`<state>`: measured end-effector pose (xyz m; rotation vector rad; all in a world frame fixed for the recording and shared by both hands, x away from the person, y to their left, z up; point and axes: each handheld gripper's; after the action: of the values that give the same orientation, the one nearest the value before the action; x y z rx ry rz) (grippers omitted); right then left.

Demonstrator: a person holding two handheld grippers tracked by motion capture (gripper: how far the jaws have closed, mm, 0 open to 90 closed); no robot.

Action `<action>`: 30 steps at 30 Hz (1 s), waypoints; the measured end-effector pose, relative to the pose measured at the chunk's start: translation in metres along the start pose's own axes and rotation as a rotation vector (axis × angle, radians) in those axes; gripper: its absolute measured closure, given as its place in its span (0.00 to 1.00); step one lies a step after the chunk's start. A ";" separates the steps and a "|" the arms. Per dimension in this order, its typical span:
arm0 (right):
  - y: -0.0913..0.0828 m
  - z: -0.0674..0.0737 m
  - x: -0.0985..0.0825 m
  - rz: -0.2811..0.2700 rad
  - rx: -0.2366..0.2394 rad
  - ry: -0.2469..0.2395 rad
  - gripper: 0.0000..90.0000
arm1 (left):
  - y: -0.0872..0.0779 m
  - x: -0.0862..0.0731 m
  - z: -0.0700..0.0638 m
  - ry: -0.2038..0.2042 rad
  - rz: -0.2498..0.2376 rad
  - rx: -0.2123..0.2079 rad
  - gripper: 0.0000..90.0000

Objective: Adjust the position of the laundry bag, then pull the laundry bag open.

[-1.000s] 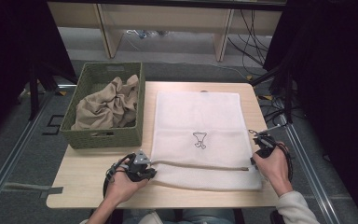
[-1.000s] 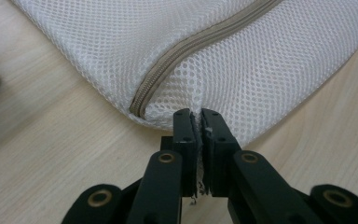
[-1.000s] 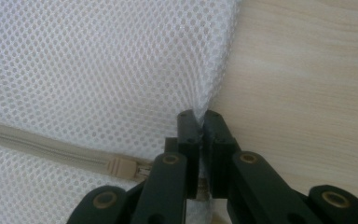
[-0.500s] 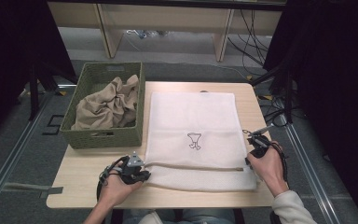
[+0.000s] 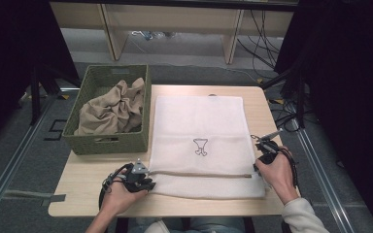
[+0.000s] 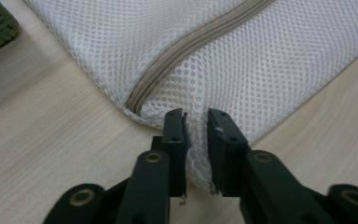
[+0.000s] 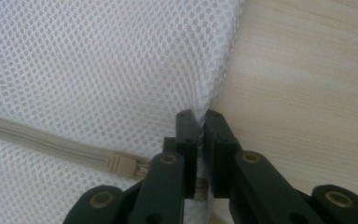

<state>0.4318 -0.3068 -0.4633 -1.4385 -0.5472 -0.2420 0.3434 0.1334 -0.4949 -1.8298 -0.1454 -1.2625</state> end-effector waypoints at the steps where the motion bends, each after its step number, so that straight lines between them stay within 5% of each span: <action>1: 0.000 -0.001 0.000 -0.005 0.001 -0.007 0.90 | -0.002 0.001 0.000 -0.022 -0.012 -0.006 0.73; 5: -0.006 -0.005 0.000 -0.038 0.011 -0.012 0.83 | -0.014 0.008 0.003 -0.033 -0.092 0.013 0.53; 6: -0.014 0.003 0.002 -0.001 -0.006 0.108 0.83 | -0.018 0.010 0.004 -0.031 -0.114 0.025 0.50; 8: -0.018 -0.006 0.003 -0.052 -0.001 0.026 0.82 | -0.023 0.013 0.007 -0.043 -0.160 0.043 0.48; 9: -0.021 -0.006 0.004 -0.059 0.001 0.039 0.82 | -0.026 0.014 0.010 -0.022 -0.154 0.047 0.47; 11: -0.025 -0.007 0.005 -0.070 0.001 0.044 0.82 | -0.027 0.014 0.012 -0.045 -0.192 0.067 0.46; 13: -0.025 -0.009 0.006 -0.072 -0.003 0.040 0.82 | -0.028 0.013 0.015 -0.043 -0.187 0.062 0.46; 15: -0.027 -0.002 0.006 -0.027 -0.025 0.132 0.82 | -0.027 0.011 0.015 -0.062 -0.204 0.074 0.45; 16: -0.024 -0.009 0.006 -0.053 -0.007 0.059 0.82 | -0.029 0.012 0.017 -0.038 -0.180 0.064 0.45; 17: -0.023 -0.010 0.005 -0.062 -0.008 0.046 0.82 | -0.028 0.012 0.016 -0.040 -0.187 0.068 0.44; 20: -0.023 -0.009 0.005 -0.055 -0.006 0.043 0.82 | -0.028 0.013 0.015 -0.049 -0.200 0.071 0.44; 21: -0.026 -0.004 0.005 -0.024 -0.012 0.110 0.82 | -0.029 0.013 0.015 -0.043 -0.193 0.071 0.44; 22: -0.025 -0.009 0.005 -0.055 -0.005 0.057 0.82 | -0.029 0.014 0.015 -0.039 -0.194 0.071 0.44; 23: -0.027 -0.005 0.006 -0.045 -0.025 0.106 0.82 | -0.028 0.014 0.015 -0.040 -0.196 0.073 0.43; 27: -0.029 -0.005 0.006 -0.018 -0.021 0.126 0.82 | -0.027 0.014 0.014 -0.042 -0.203 0.070 0.42; 29: -0.025 -0.012 0.004 -0.053 0.013 0.051 0.82 | -0.025 0.014 0.013 -0.052 -0.209 0.067 0.42; 30: -0.026 -0.011 0.004 -0.031 0.015 0.059 0.82 | -0.024 0.014 0.013 -0.064 -0.222 0.072 0.42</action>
<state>0.4256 -0.3206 -0.4387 -1.4045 -0.5221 -0.3032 0.3462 0.1516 -0.4703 -1.8301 -0.4339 -1.3317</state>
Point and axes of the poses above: each handheld gripper's, and its own axes: y roughly forward along the jaws, x roughly out of its top, z roughly to its left, and after that the axes turned 15 degrees about -z, right-handed
